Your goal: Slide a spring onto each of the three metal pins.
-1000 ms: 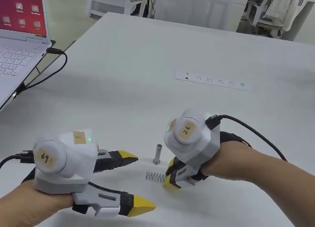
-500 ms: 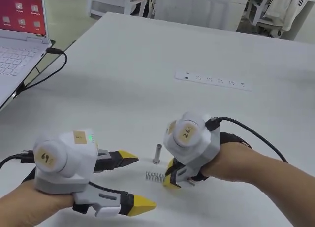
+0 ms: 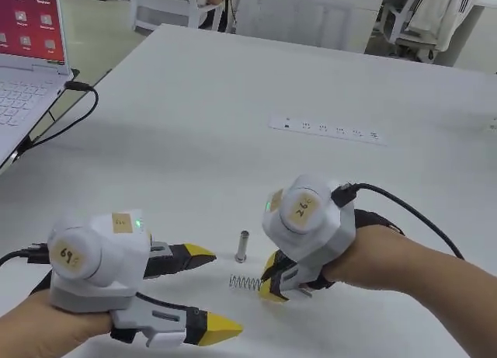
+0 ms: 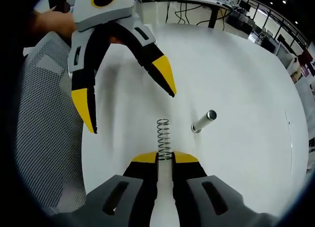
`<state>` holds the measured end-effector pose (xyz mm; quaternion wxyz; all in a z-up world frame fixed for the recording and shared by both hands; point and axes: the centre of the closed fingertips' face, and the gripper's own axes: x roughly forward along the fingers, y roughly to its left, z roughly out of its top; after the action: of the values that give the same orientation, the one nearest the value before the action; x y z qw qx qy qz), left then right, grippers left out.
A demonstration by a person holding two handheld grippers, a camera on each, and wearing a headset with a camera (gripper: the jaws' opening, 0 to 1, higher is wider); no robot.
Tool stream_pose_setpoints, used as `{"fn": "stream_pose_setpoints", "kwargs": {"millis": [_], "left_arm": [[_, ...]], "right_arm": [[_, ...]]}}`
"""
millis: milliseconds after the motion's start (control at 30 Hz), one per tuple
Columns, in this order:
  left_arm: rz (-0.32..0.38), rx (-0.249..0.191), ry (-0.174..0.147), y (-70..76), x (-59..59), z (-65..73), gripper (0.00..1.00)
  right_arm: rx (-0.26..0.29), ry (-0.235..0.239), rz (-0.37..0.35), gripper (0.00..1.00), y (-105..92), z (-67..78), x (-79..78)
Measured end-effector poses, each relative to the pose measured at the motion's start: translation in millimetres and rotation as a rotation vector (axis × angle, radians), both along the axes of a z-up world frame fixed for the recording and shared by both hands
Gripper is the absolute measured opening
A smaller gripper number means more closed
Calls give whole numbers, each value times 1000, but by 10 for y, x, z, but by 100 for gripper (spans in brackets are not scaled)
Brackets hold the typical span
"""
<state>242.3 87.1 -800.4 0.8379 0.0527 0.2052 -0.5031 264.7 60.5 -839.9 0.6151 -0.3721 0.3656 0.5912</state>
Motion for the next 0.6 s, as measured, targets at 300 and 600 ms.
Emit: {"fn": "stream_pose_setpoints", "kwargs": {"millis": [300, 600], "left_arm": [[-12, -1, -7, -31, -13, 18, 54], [-24, -8, -13, -78, -35, 48, 49]], "right_arm": [[4, 3, 25, 8, -51, 131, -119], [1, 1, 50, 8, -91, 220, -206]]}}
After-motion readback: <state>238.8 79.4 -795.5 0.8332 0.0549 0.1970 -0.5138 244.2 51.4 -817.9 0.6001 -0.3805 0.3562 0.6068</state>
